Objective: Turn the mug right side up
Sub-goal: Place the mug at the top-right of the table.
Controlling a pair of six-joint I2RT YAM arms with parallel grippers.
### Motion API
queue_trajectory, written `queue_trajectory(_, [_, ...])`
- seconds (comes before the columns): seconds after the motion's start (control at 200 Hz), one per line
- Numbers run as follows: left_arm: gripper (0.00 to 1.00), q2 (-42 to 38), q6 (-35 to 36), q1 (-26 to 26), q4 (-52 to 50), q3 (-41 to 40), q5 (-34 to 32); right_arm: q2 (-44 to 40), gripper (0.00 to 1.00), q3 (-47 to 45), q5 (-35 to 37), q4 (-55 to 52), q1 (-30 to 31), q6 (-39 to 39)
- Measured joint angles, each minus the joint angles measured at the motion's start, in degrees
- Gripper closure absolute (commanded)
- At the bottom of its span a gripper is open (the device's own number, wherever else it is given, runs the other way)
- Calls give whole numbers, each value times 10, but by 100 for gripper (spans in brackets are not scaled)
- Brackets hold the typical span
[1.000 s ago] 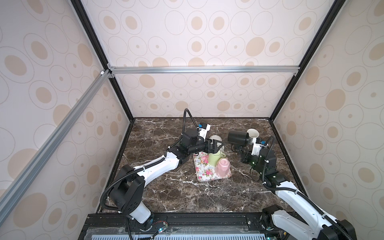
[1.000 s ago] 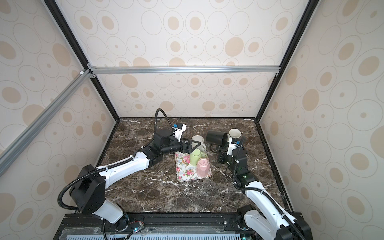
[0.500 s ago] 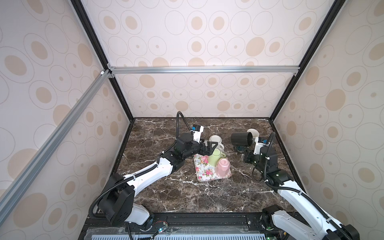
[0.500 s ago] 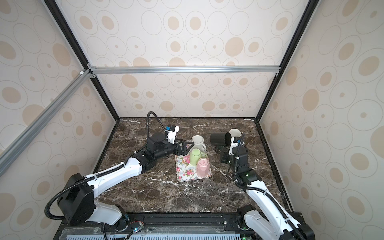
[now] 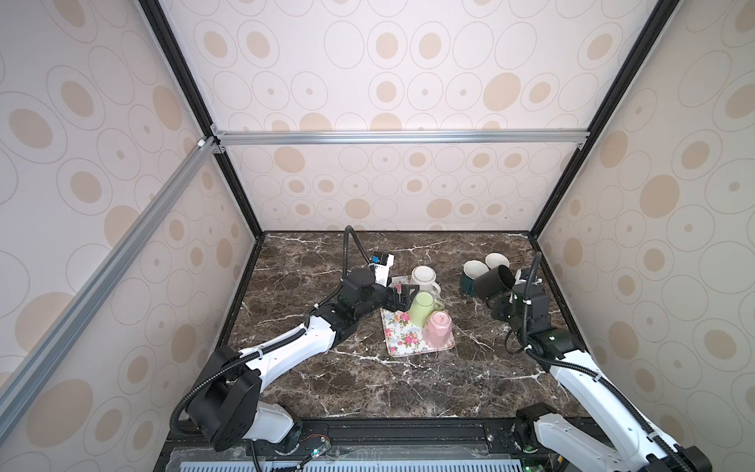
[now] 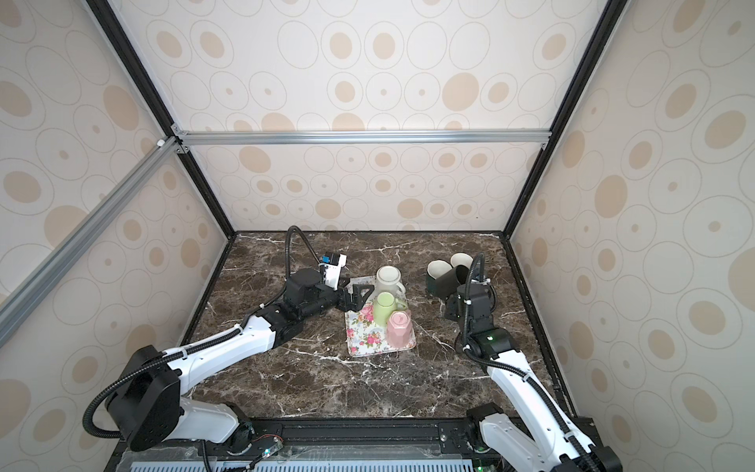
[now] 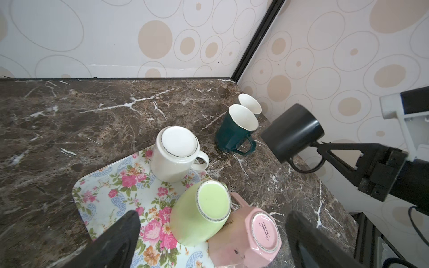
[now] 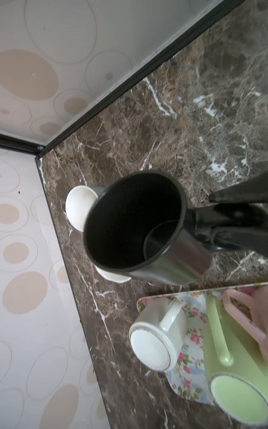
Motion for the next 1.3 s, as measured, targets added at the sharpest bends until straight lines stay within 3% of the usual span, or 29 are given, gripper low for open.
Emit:
queue_trajectory(0.275, [2, -27, 18, 2, 4, -31, -35, -15, 100, -3, 43, 26, -15, -2])
queue_trajectory(0.45, [2, -35, 21, 4, -1, -47, -66, 26, 100, -7, -7, 22, -76, 24])
queue_trajectory(0.505, [2, -35, 20, 5, -18, -41, -71, 54, 83, 7, -50, -12, -114, 31])
queue_trajectory(0.57, [2, -24, 21, 5, -45, -17, -69, 91, 53, 42, -81, -69, -139, 39])
queue_trajectory(0.605, [2, -18, 20, 3, -48, -5, -65, 99, 43, 52, -103, -86, -143, 41])
queue_trajectory(0.745, [2, -2, 17, -1, -42, 4, -40, 40, 22, 29, -170, -133, -141, 37])
queue_trajectory(0.865, [2, 19, 17, -7, -53, 11, -18, -37, 17, 11, -216, -185, -141, 23])
queue_trajectory(0.98, [2, 37, 17, -20, -66, 29, 6, -55, 12, 11, -266, -215, -142, 5])
queue_trajectory(1.14, [2, 39, 16, -45, -64, 40, 23, -8, 8, 11, -337, -231, -141, -5])
queue_trajectory(1.3, [2, 39, 4, -87, -52, 39, 31, 42, 7, 11, -346, -236, -141, -5])
